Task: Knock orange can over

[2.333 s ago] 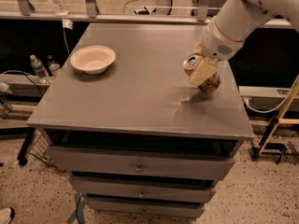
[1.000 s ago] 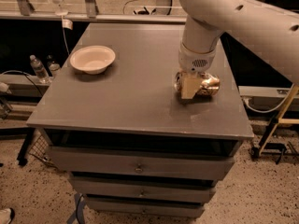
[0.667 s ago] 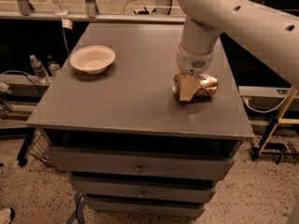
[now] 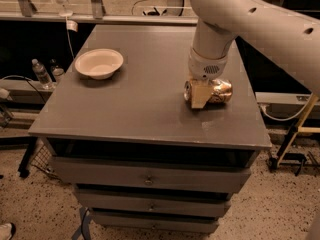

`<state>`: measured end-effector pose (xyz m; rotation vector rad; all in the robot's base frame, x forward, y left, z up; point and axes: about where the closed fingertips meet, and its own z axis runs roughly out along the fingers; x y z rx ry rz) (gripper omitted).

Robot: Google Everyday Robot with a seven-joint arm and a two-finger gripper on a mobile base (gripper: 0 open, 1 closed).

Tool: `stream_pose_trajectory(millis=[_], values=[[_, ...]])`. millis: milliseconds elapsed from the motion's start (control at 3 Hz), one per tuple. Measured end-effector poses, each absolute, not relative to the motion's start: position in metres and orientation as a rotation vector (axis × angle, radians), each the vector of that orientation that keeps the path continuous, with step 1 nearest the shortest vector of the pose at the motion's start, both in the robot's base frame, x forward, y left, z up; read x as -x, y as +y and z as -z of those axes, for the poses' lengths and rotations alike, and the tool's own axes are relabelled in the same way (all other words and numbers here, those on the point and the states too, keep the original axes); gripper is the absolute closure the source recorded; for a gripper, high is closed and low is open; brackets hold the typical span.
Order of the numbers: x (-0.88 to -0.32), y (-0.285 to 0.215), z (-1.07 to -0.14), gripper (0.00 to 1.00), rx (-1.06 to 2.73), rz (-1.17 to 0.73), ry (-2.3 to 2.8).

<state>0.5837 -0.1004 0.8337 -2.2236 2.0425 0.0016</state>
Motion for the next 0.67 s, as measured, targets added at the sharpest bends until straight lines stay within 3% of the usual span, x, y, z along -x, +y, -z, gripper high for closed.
stream_pose_trajectory(millis=[667], values=[[-0.585,-0.0993,-0.8314,0.18,2.222,-0.001,2.04]])
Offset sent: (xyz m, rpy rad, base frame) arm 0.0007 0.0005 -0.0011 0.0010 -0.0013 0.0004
